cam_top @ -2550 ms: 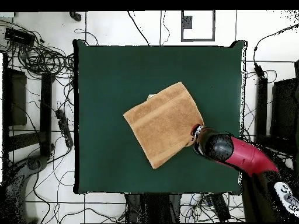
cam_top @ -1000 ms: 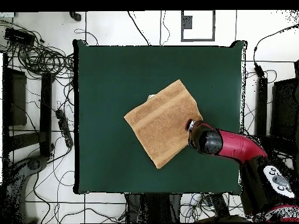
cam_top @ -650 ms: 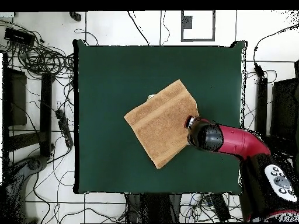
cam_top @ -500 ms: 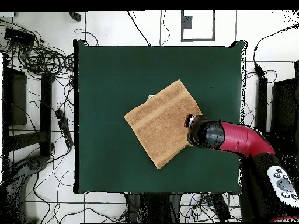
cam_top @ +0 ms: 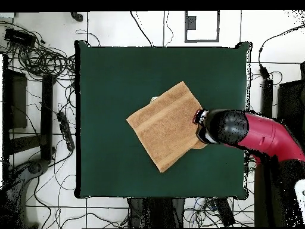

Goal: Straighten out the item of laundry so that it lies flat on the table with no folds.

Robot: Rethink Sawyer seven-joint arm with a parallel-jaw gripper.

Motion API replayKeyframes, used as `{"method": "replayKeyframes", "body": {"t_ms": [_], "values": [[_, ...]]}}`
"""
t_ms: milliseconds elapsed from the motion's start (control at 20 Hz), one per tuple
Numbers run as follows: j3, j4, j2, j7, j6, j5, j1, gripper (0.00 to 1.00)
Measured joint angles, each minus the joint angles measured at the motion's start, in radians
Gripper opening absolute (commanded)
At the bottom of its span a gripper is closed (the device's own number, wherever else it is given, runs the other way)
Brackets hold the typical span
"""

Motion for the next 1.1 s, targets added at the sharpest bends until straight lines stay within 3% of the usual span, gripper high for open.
{"method": "replayKeyframes", "body": {"t_ms": [500, 850, 1100], "values": [[0.012, -0.021, -0.001, 0.0, -0.027, 0.017, 0.025, 1.0], [0.008, -0.051, 0.085, 0.0, -0.173, 0.016, 0.126, 1.0], [0.012, -0.073, 0.167, 0.0, -0.231, 0.029, 0.154, 1.0]]}}
